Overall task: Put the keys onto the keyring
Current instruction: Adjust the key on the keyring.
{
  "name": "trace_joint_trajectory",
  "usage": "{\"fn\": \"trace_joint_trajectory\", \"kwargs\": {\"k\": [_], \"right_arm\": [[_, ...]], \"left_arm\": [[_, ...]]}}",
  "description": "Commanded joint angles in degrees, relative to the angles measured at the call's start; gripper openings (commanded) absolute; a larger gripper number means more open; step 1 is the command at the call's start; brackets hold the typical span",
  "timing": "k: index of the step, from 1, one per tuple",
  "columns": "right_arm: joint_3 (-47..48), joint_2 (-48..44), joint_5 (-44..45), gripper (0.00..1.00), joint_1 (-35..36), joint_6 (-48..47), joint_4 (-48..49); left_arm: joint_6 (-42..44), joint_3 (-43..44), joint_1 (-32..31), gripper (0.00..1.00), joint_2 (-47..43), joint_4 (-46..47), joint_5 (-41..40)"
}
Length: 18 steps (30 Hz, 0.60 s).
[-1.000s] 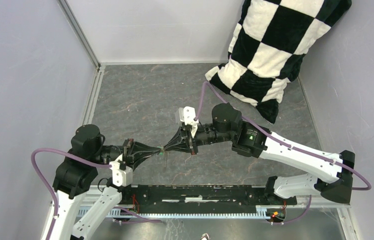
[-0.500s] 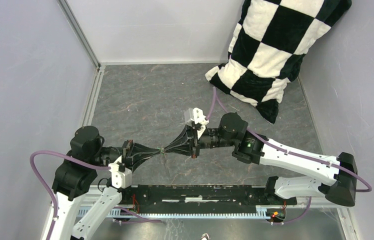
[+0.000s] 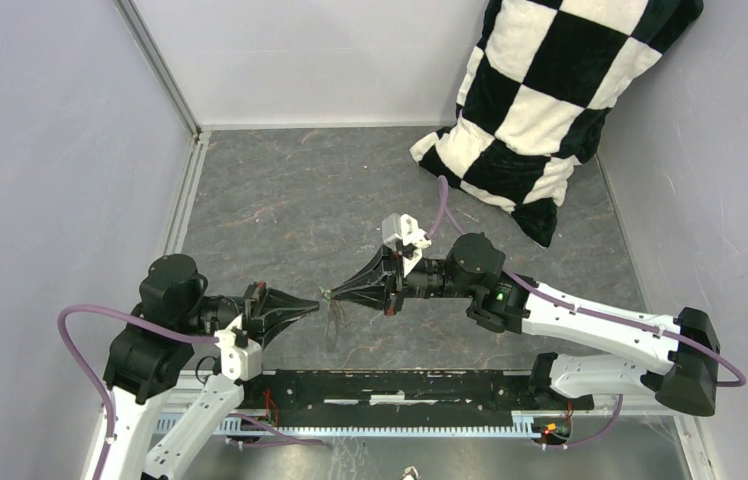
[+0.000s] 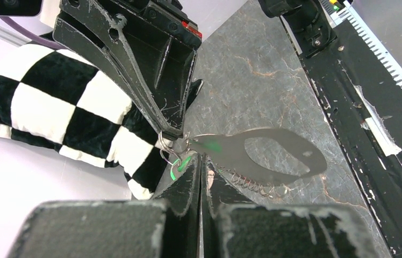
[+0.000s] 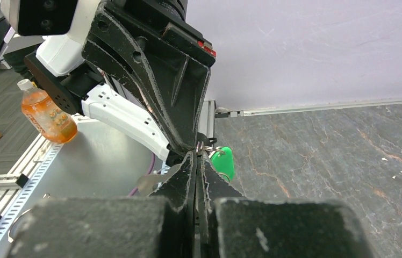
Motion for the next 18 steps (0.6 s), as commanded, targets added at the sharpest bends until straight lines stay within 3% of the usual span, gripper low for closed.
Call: {"fn": "trace_joint_trajectory", "kwargs": {"k": [1,4,6,12,18], "right_arm": [[-0.38,-2.27,2.00,0.01,-0.26,-0.64,3.34],[0.87,-1.43,1.31,0.01,-0.29,-1.58,0.79],[2.04,-1.04,0.68,0.01,-0.24,-2.52,-1.20],[5.78,-0.40,-1.35,0.01,-0.21,-6.05,-7.22],[5.17,-0.75,-3.33,0.01,-0.24,-6.58,-4.62]], "left_arm": [[-0.85,0.53,-0.04,0.03,-0.34,0.18,0.74],[-3.22,2.33,0.00,0.29,0.88,0.89,0.61],[-13.74,2.65,-0.07,0.34,1.28,7.60,-0.53],[-35.91,-0.11,-0.04,0.36,0.92,22.20,-1.58],[-41.82,-1.08,-0.06,0.31,3.01,20.17,1.54]]}}
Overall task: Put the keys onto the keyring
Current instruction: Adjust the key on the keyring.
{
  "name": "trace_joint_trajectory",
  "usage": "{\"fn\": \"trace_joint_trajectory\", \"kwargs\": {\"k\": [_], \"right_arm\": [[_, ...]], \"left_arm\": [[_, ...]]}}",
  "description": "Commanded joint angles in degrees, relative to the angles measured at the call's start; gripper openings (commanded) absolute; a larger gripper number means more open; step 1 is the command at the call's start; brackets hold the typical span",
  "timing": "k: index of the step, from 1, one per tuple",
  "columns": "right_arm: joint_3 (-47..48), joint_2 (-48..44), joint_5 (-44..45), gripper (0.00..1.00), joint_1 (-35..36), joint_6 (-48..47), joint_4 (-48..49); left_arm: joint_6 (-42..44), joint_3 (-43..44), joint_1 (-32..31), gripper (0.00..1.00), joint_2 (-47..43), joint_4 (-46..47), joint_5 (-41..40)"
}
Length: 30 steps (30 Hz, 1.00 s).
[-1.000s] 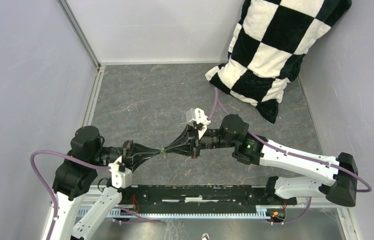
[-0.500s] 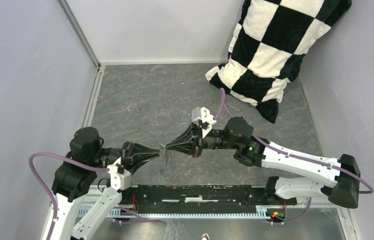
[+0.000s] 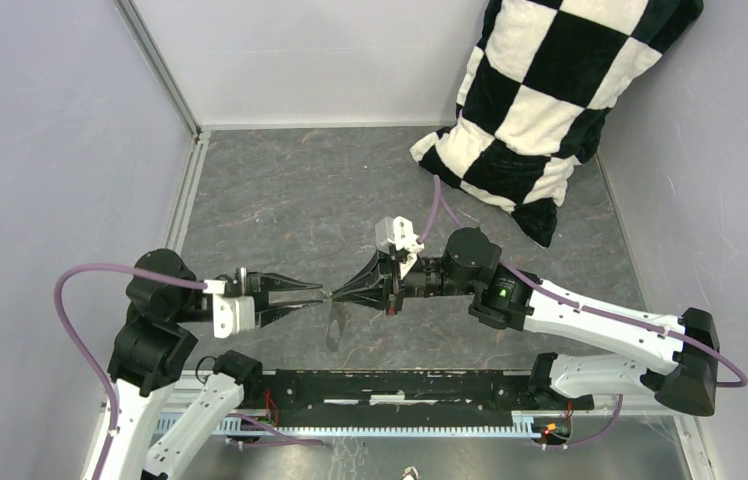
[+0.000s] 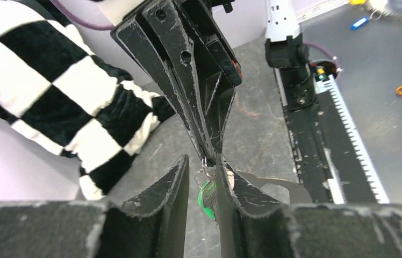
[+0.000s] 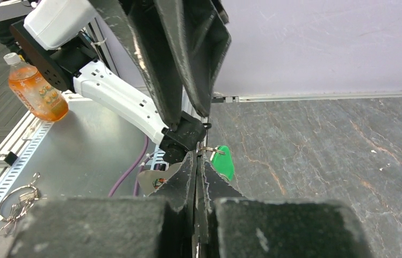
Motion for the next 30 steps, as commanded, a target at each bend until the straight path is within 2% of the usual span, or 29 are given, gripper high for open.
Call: {"fn": "trace_joint_trajectory", "kwargs": {"k": [1,9,15,21,26,30], "right_arm": [[1.94,-0.64,-2.38,0.01,-0.18,-1.44,3.94],[1.56,-0.43,-2.67,0.00,-0.13,-1.37,5.95],[2.63,0.36,-2.77,0.01,-0.04,-1.58,4.88],[1.79,-0.39,-1.56,0.01,-0.03,-1.43,7.82],[-1.48,-1.47,-0.82,0.01,0.05,0.52,14.24],[-2.20,-1.25,-0.43,0.01,0.57,0.70,15.84]], "left_arm": [[-9.73,-0.88,-0.08,0.31,2.08,2.19,2.59],[-9.13,-1.16,-0.07,0.27,2.45,2.19,1.54],[-8.78,-1.67,-0.06,0.30,2.66,2.13,3.00],[-8.12,-2.77,-0.06,0.19,2.48,1.32,2.31],[-8.00,-3.16,-0.03,0.17,2.26,0.90,1.06],[-7.70,-3.02,0.00,0.13,2.14,0.85,0.75]]}}
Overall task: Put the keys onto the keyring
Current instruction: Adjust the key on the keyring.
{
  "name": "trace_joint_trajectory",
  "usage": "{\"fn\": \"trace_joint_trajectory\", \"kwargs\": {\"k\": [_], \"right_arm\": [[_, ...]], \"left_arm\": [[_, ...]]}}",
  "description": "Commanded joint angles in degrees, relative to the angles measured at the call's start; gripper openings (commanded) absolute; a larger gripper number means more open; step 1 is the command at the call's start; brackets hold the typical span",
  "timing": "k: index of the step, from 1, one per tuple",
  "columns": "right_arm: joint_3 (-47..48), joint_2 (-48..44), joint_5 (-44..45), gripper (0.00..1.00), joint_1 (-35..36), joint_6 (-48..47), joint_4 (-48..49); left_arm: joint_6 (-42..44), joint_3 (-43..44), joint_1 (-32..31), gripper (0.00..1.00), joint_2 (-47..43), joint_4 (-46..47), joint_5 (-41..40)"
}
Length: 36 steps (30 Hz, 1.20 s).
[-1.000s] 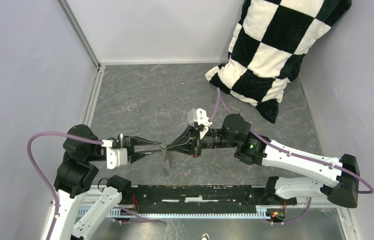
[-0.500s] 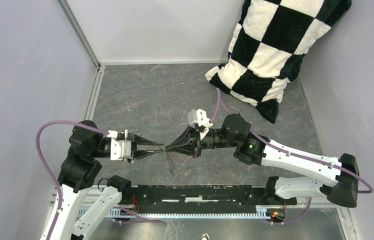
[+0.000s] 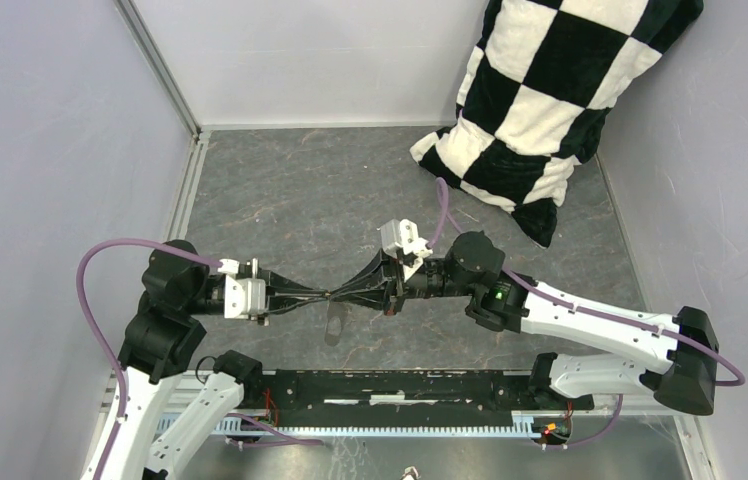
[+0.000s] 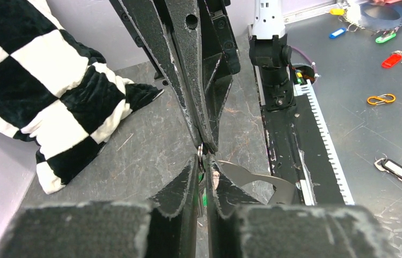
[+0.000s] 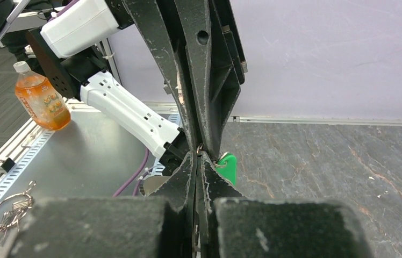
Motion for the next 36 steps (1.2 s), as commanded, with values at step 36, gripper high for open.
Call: {"fn": "trace_joint_trajectory", "kwargs": {"k": [36], "right_arm": [[45.45,16.12,3.24,0.23,2.08,-24.38,-63.98]], "left_arm": [[0.87,-0.63,-0.07,0.02,0.26,-0.06,-5.28]]}}
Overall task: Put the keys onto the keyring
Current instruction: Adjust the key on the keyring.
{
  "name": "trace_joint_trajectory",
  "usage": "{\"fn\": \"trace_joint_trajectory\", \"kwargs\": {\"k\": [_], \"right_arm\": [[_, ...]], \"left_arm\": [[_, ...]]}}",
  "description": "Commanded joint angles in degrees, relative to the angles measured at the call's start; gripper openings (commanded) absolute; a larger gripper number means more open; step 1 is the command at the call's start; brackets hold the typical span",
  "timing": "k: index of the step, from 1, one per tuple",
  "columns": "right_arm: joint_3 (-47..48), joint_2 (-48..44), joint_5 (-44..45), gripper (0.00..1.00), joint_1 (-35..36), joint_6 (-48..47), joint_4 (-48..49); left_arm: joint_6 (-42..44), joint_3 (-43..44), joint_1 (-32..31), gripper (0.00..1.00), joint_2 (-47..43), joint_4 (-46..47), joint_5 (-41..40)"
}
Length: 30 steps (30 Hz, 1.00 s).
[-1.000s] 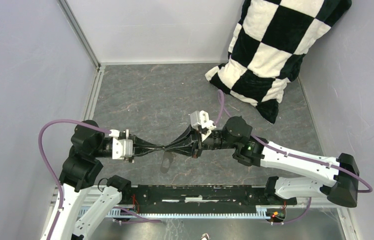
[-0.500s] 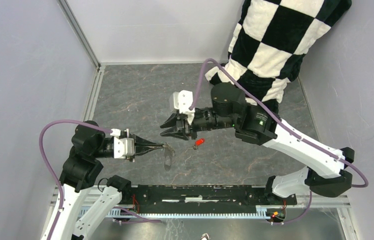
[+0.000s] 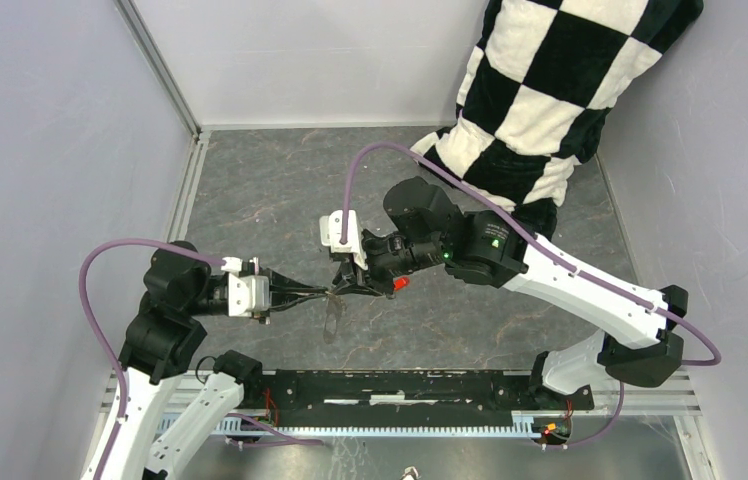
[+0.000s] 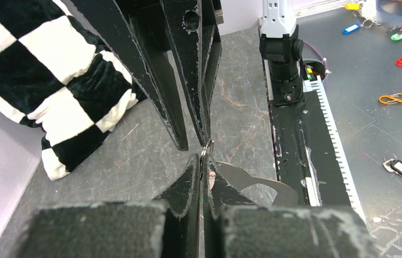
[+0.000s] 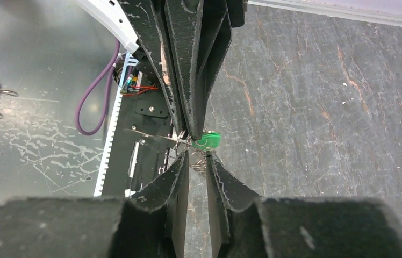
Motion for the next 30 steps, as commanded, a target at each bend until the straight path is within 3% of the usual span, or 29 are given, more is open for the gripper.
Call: {"fn": "trace_joint_trajectory", "kwargs": {"k": [1,30], "right_arm": [[2.77,0.07,-0.46,0.23,0.61,-0.28,0.52],[3.80,1.64,5.93,0.20,0.93,2.09,2.78]], "left_arm": [[0.83,-0.12,-0.05,0.02,0.66,0.54,-1.86],[1.36,-0.76,-0.06,0.02,0.87,0.55,-4.24]]}}
